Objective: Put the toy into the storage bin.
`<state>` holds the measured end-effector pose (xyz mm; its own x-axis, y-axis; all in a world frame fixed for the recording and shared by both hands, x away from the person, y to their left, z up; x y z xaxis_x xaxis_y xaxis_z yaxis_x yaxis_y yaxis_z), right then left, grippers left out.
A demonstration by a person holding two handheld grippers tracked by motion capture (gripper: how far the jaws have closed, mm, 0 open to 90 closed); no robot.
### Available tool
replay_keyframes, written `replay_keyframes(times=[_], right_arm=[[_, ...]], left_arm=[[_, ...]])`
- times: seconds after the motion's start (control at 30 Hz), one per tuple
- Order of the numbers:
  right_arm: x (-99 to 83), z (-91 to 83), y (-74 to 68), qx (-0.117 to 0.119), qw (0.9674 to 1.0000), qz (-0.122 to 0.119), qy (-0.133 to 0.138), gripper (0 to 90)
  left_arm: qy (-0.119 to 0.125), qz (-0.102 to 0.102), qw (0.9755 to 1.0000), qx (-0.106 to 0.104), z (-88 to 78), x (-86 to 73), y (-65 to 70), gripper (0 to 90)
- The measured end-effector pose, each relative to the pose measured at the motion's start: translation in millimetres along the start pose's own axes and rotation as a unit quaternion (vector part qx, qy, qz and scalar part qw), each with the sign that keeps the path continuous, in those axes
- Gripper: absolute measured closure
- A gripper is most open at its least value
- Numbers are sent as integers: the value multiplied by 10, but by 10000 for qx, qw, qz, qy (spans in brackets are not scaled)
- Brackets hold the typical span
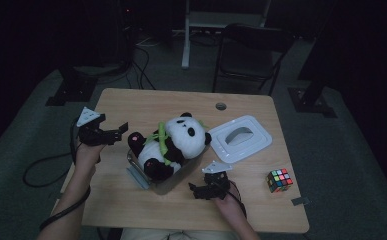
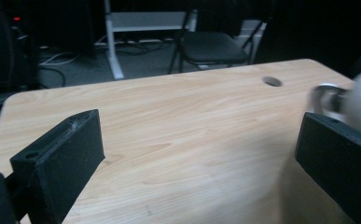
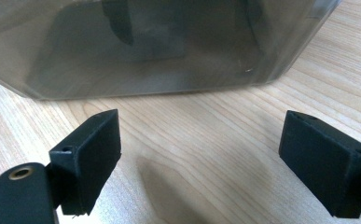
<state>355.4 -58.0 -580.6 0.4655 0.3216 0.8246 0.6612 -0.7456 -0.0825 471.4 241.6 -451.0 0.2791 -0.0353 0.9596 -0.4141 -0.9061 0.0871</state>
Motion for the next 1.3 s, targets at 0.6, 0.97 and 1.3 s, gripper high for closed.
replay_keyframes(times=[0.6, 0.97, 1.3], right_arm=[[176, 78, 11, -179, 9997, 102, 160, 125], [229, 48, 100, -287, 9987, 346, 256, 126], [230, 11, 119, -267, 9987, 346, 251, 126]], left_arm=[[-830, 13, 9963, -214, 488, -744, 22, 19], [-965, 356, 9941, -345, 533, -793, 211, 19], [-1062, 297, 9931, -401, 458, -845, 299, 20]])
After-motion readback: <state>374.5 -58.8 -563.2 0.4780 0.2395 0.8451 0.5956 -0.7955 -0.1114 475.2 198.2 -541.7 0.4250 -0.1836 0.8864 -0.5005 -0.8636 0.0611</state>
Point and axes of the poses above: each handheld gripper's, and its own axes: z roughly forward along the jaws, x roughly out of its top, y roughly to its right, the point moved 10 cm from there along z, roughly forward along the jaws, and after that the axes turned 7 degrees about y, right-handed, at the moved point
